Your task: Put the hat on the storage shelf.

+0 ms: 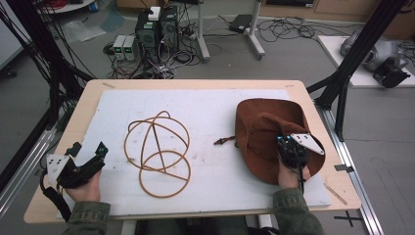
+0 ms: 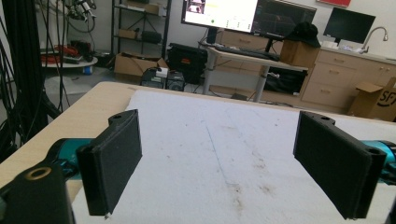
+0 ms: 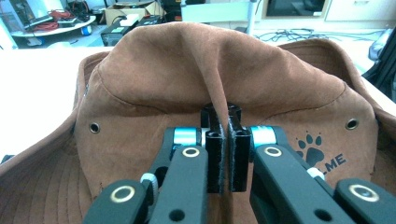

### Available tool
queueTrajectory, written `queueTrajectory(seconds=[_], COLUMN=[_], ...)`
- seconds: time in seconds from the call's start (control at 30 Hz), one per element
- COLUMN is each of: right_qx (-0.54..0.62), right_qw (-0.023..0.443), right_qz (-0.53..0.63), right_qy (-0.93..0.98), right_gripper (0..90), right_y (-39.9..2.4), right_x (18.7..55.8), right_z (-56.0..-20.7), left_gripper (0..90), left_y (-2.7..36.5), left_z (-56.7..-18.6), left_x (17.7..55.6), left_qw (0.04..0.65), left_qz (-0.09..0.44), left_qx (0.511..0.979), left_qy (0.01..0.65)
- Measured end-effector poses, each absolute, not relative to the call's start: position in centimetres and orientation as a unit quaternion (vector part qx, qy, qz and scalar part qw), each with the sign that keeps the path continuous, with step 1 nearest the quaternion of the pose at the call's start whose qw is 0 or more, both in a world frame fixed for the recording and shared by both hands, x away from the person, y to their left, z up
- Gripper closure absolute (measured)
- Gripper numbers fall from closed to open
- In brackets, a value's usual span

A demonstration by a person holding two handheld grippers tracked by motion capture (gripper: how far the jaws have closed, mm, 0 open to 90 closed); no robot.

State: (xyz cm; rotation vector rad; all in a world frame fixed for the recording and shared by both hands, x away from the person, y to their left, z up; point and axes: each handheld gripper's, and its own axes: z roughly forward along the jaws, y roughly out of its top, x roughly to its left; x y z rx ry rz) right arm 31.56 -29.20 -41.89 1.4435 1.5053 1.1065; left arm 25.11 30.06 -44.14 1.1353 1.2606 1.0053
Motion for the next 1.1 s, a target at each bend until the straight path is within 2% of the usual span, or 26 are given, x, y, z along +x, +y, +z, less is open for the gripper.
queueTrajectory(seconds=[1.1], right_qx=[0.507], right_qw=[0.431], right_qz=[0.511], right_qy=[0.544], right_gripper=[88.5], right_y=[-28.7], right_x=[29.5], right_z=[-39.7], left_gripper=[15.8], left_y=[30.2], left_z=[-44.2], left_x=[25.1], left_qw=[0.560], left_qz=[0.423], left_qx=[0.474], left_qy=[0.533])
